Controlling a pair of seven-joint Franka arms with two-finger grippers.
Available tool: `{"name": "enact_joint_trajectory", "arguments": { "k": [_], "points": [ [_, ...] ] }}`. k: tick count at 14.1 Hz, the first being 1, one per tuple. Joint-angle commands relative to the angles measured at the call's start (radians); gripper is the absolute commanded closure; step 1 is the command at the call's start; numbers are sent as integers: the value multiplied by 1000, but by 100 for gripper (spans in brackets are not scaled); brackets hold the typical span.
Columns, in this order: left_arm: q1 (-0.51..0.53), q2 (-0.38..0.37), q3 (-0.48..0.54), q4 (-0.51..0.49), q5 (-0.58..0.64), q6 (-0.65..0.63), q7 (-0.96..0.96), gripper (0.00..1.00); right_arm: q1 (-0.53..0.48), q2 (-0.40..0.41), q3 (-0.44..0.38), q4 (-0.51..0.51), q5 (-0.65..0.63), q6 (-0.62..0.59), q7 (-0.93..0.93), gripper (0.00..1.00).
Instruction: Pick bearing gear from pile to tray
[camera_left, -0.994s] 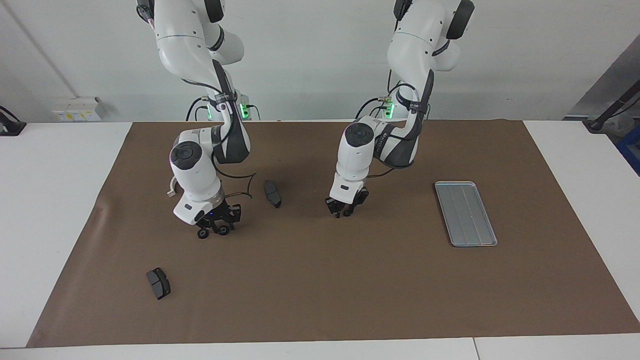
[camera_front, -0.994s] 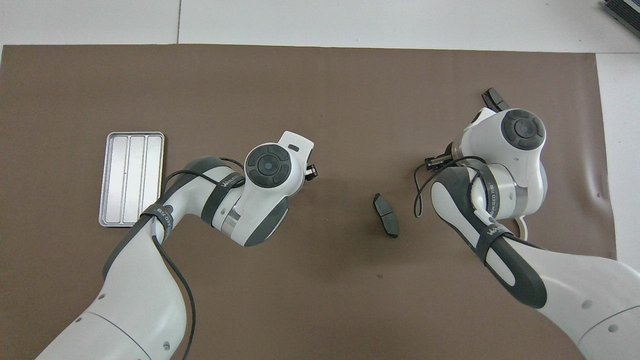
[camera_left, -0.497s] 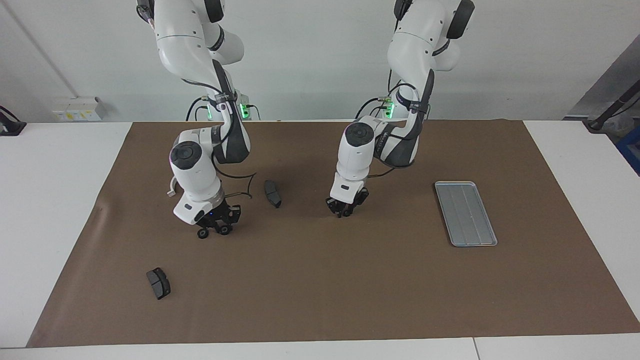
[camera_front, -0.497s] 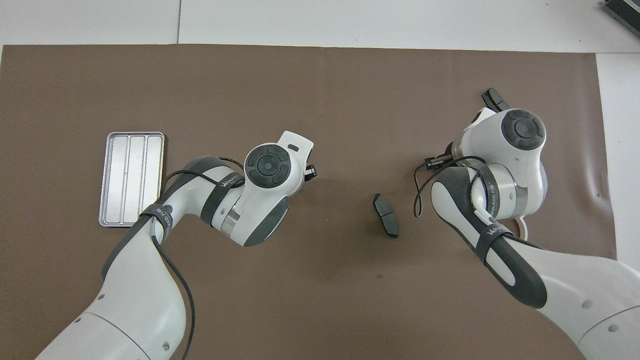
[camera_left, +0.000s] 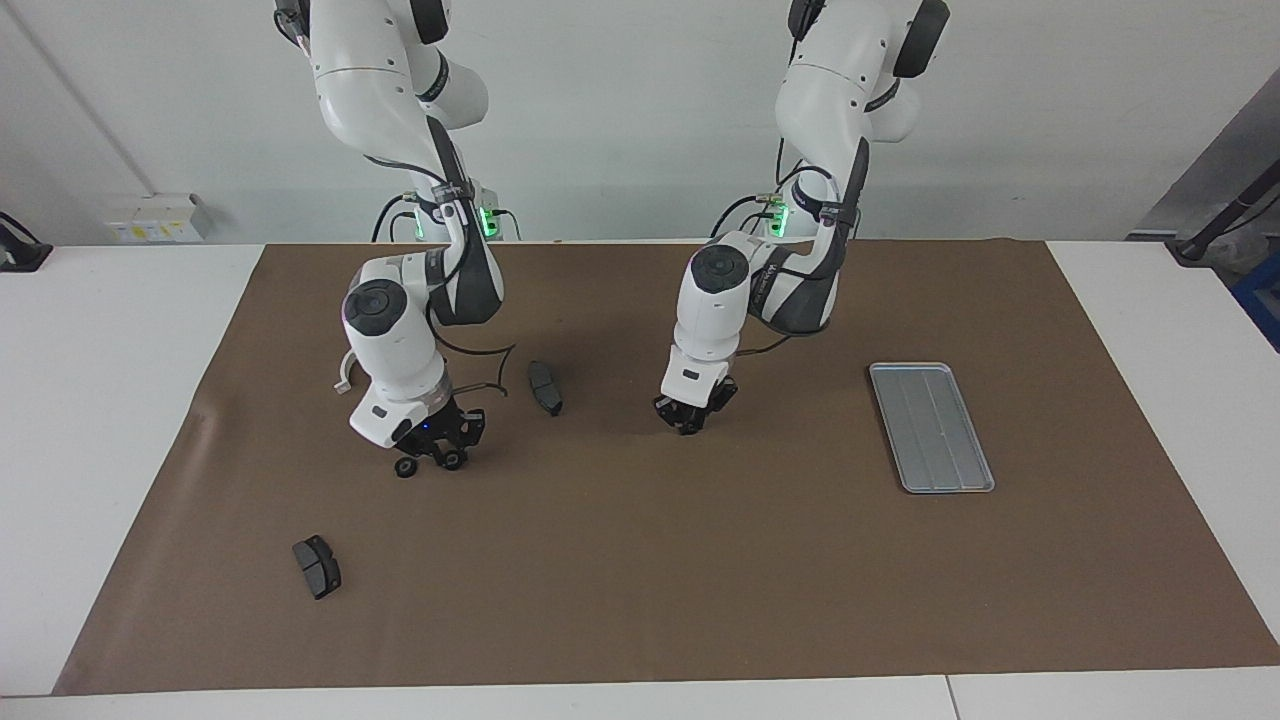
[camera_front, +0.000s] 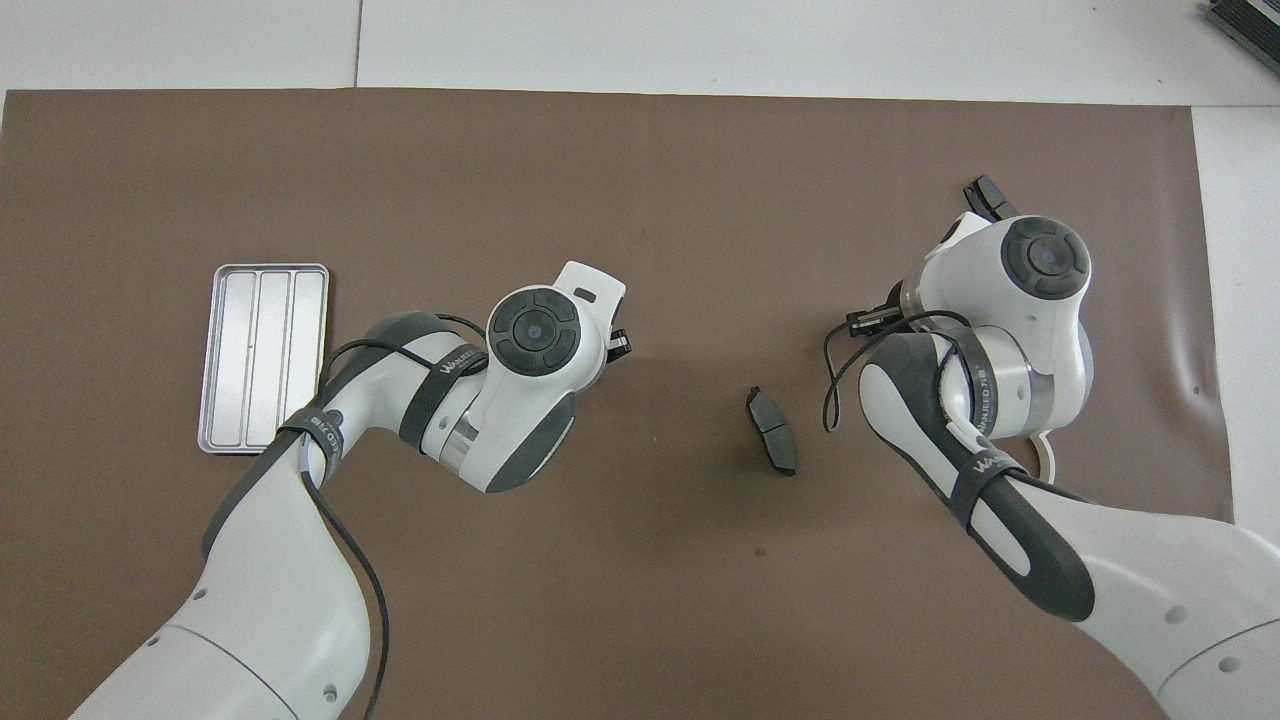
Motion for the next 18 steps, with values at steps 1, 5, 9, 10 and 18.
{"name": "enact_joint_trajectory", "arguments": {
  "k": [1,5,9,10,18],
  "points": [
    [-4,-20,7,-38,21,25,-4,83,-5,-52,11,19,17,-59,55,100],
    [-2,-20,7,-35,21,23,-4,95,-2,-110,34,59,19,-160,142,100],
    [5,-19,9,-12,24,8,9,100,-2,-132,95,103,19,-234,267,100],
    [19,-16,9,5,26,-6,16,100,-2,-132,122,105,19,-228,312,100],
    [215,-115,-4,39,9,-171,336,100,89,-97,201,102,28,-129,564,100]
  ]
}}
